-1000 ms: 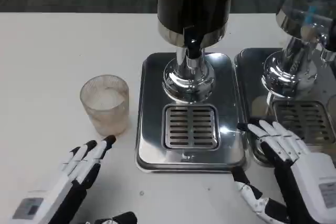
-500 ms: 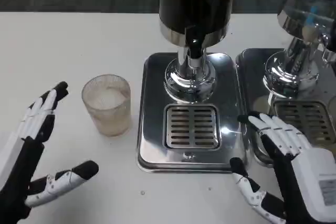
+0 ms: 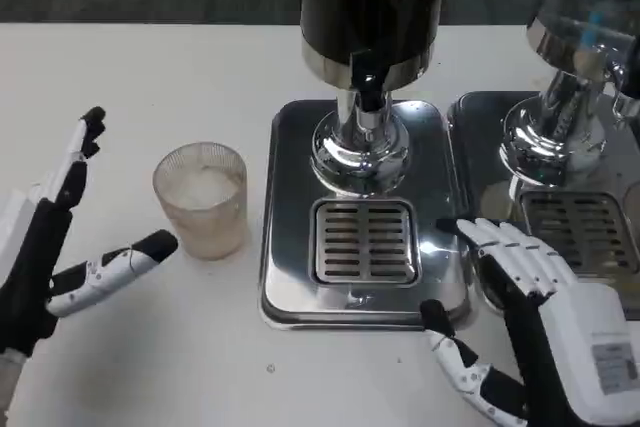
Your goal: Grasp the cup under the faucet to collect the drink, then remove the cup.
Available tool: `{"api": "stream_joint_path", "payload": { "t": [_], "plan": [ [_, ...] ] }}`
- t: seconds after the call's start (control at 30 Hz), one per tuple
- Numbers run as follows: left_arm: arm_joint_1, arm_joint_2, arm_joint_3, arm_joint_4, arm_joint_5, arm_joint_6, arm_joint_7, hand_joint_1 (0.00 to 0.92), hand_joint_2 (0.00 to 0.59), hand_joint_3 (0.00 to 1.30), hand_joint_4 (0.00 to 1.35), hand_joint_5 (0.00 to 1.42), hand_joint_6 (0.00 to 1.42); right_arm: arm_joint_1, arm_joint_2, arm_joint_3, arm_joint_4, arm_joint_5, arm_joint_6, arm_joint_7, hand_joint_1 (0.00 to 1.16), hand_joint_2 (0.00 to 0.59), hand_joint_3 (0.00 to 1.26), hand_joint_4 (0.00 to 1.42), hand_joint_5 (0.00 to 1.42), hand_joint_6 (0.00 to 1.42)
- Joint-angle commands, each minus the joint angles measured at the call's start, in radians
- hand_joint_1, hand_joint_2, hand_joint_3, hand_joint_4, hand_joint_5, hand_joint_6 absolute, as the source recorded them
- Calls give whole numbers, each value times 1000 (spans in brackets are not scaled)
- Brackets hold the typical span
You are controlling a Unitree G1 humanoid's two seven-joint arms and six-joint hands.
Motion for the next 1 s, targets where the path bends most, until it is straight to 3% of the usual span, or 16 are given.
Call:
{"api": "stream_joint_path", "payload": {
  "t": [0.03,0.57,1.0],
  "plan": [
    [-89,-4,-21,114,-8,10,-15,130,17,0,0,105,100,-13,12,8,-10,-2,13,1,425,420,272,234,220,226],
    [-321,38,-162,387,64,68,-45,216,12,0,0,149,143,-71,48,59,30,-31,9,-37,420,406,304,258,246,262],
    [-415,29,-239,479,74,105,-56,240,17,0,1,178,169,-114,51,91,53,-24,5,-45,424,405,317,271,261,282]
  ]
}}
